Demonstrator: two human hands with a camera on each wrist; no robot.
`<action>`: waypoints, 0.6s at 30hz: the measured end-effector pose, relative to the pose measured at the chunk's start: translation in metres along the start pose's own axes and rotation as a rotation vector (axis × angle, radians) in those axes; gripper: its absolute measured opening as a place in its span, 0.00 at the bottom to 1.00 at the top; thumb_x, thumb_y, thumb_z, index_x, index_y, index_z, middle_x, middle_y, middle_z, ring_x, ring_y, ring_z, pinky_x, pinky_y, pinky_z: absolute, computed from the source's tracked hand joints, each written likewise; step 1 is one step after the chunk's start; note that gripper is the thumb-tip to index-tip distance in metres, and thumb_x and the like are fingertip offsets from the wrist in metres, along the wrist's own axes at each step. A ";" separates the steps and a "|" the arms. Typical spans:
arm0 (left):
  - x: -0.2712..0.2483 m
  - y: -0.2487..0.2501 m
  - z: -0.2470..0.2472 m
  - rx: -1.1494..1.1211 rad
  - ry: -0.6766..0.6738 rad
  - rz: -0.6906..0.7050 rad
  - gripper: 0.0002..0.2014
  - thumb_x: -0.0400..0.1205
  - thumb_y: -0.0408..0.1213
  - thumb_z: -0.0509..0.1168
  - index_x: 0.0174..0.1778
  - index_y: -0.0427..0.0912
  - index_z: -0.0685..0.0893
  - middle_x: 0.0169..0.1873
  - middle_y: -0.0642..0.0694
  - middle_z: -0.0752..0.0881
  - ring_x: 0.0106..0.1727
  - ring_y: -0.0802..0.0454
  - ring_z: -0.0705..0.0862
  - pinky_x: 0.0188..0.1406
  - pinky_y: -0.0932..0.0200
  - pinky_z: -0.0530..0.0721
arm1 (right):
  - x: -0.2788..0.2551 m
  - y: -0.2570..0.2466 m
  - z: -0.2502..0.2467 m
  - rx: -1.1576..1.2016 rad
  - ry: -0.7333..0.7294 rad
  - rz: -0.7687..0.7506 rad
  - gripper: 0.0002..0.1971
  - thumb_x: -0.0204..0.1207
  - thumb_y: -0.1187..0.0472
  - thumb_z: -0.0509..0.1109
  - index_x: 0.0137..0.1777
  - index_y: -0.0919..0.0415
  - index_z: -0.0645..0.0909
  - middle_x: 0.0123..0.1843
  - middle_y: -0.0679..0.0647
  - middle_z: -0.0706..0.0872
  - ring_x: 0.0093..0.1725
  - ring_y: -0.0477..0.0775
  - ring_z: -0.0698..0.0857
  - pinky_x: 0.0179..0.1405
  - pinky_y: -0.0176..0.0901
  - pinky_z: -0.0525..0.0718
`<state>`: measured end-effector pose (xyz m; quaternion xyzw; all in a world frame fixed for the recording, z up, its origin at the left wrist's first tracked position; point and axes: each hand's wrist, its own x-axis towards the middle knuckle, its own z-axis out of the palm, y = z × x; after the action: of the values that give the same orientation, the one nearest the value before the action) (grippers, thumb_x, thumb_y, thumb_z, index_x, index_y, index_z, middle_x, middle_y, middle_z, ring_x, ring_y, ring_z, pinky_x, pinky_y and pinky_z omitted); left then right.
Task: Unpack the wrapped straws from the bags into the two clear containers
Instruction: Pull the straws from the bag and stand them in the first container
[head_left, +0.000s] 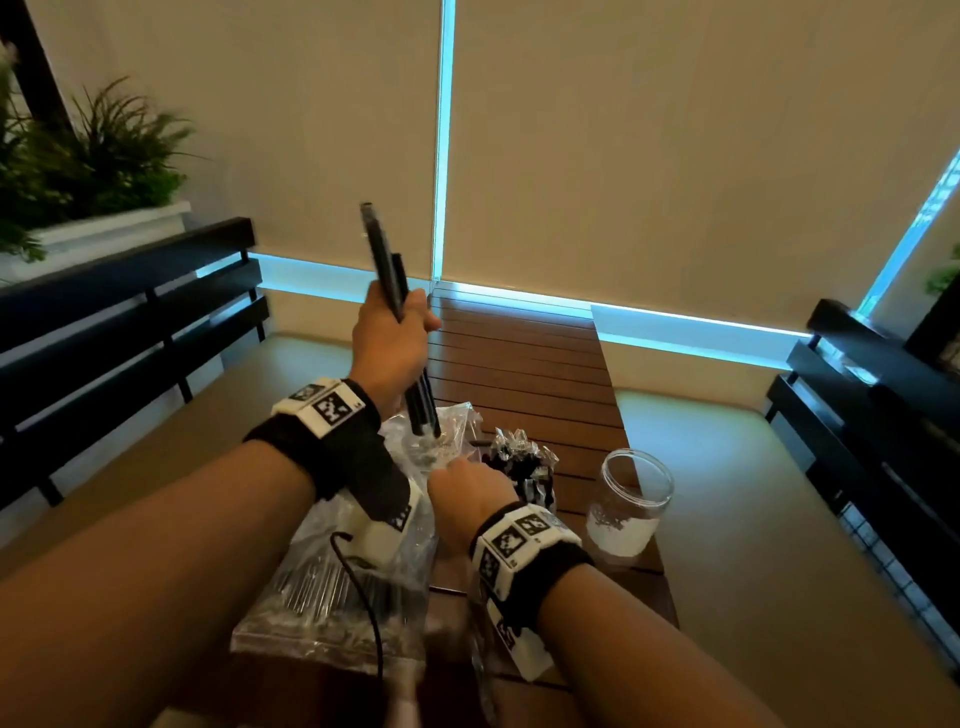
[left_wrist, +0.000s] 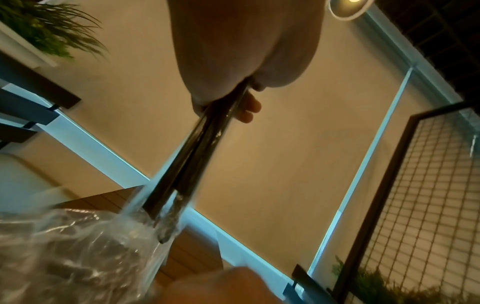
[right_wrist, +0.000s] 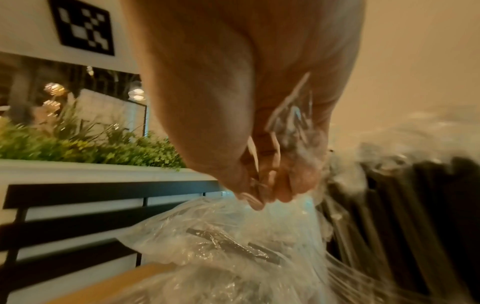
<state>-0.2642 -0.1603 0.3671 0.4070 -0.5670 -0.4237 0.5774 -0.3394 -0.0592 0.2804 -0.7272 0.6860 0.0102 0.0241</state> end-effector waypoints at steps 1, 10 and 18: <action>-0.004 -0.005 0.001 0.035 -0.027 0.015 0.09 0.88 0.46 0.59 0.59 0.46 0.78 0.37 0.51 0.89 0.45 0.52 0.88 0.60 0.40 0.86 | 0.001 -0.003 -0.001 -0.057 0.002 -0.023 0.11 0.82 0.70 0.62 0.59 0.68 0.83 0.59 0.64 0.85 0.58 0.66 0.85 0.55 0.58 0.84; -0.008 -0.011 -0.006 -0.004 -0.059 -0.006 0.11 0.89 0.45 0.58 0.64 0.45 0.76 0.40 0.47 0.88 0.43 0.54 0.86 0.56 0.48 0.85 | 0.008 0.005 0.028 0.149 -0.026 -0.078 0.15 0.75 0.68 0.72 0.62 0.63 0.77 0.66 0.61 0.74 0.60 0.65 0.82 0.59 0.55 0.85; -0.024 -0.044 -0.004 0.098 -0.180 -0.012 0.13 0.88 0.44 0.60 0.65 0.43 0.77 0.42 0.52 0.86 0.49 0.53 0.89 0.51 0.52 0.86 | 0.002 0.012 0.041 -0.026 -0.015 0.054 0.14 0.78 0.58 0.69 0.61 0.62 0.81 0.66 0.60 0.79 0.66 0.65 0.76 0.63 0.60 0.81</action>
<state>-0.2611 -0.1514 0.3177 0.3984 -0.6341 -0.4336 0.5012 -0.3510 -0.0598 0.2389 -0.7084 0.7051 0.0251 0.0193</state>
